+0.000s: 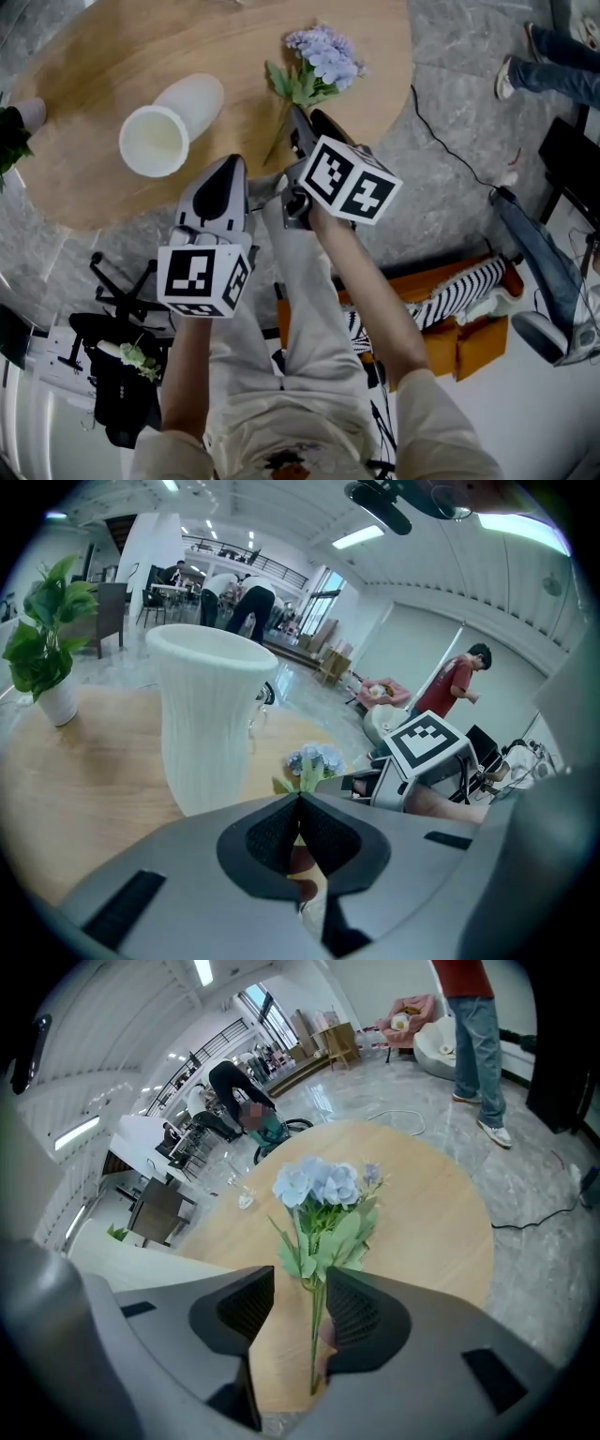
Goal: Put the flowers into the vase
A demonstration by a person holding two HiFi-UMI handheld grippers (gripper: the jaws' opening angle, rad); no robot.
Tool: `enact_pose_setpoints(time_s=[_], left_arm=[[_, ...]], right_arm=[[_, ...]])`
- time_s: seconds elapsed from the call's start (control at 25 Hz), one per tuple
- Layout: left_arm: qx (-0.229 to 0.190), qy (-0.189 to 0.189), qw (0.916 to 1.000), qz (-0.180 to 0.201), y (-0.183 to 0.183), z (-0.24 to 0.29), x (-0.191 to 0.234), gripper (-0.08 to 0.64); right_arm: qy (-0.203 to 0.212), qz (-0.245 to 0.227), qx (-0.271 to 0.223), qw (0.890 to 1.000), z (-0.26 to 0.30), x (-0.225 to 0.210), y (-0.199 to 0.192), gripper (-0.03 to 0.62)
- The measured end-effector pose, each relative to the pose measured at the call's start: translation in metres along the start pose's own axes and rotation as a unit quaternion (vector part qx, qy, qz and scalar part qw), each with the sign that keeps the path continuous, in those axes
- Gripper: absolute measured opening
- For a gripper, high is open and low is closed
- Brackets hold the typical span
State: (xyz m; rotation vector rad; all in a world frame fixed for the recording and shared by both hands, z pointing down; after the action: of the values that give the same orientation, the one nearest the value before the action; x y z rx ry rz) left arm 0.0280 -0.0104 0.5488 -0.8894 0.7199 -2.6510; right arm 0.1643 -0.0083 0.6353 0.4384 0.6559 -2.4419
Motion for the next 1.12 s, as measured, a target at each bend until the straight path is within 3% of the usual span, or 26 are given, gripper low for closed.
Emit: enact_pose_setpoints(time_s=[0.4, 1.12], left_arm=[[0.006, -0.001, 1.0, -0.006, -0.004, 0.004, 0.004, 0.006], [0.015, -0.002, 0.9998, -0.012, -0.009, 0.012, 0.009, 0.006]], right_arm=[[-0.042, 0.021, 0.003, 0.999, 0.018, -0.011, 0.006, 0.169], [-0.075, 0.032, 0.034, 0.996, 0.043, -0.023, 0.011, 0.147]])
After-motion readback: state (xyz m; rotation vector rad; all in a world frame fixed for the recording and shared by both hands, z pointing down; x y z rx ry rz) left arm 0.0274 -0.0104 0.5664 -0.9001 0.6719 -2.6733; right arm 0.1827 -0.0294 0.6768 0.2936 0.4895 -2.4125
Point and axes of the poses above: the fingertips, and each gripper's own axes: z forward along the fingers, x to its left, y out of its top, the point moved 3 cm from there along -z, backward along the fingers, and after that the axes turned 7 degrees about -z, right-handed, at the moved point
